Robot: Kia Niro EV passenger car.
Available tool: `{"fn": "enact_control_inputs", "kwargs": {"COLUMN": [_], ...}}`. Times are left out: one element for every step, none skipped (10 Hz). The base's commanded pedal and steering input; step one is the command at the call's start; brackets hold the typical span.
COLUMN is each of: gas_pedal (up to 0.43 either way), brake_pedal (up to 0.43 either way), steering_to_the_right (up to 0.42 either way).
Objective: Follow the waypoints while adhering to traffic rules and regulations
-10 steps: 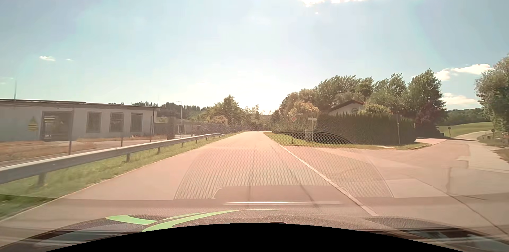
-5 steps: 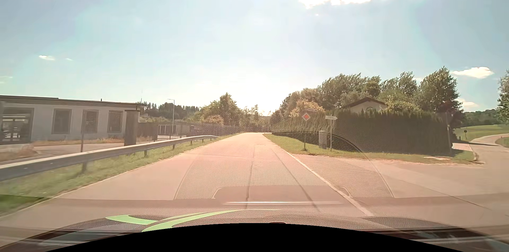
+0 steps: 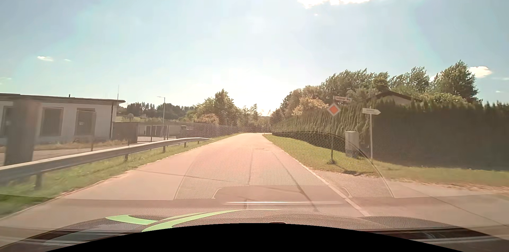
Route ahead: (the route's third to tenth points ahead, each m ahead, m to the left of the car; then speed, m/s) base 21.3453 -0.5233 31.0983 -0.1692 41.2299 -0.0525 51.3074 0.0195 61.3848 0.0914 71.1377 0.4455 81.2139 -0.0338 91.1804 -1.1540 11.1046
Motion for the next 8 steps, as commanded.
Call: {"fn": "enact_control_inputs", "kwargs": {"gas_pedal": [0.157,0.157,0.157,0.157,0.157,0.157,0.157,0.157], "brake_pedal": [0.0,0.0,0.0,0.0,0.0,0.0,0.0,0.0], "steering_to_the_right": [0.003,0.003,-0.001,-0.004,-0.002,-0.001,-0.001,-0.001]}}
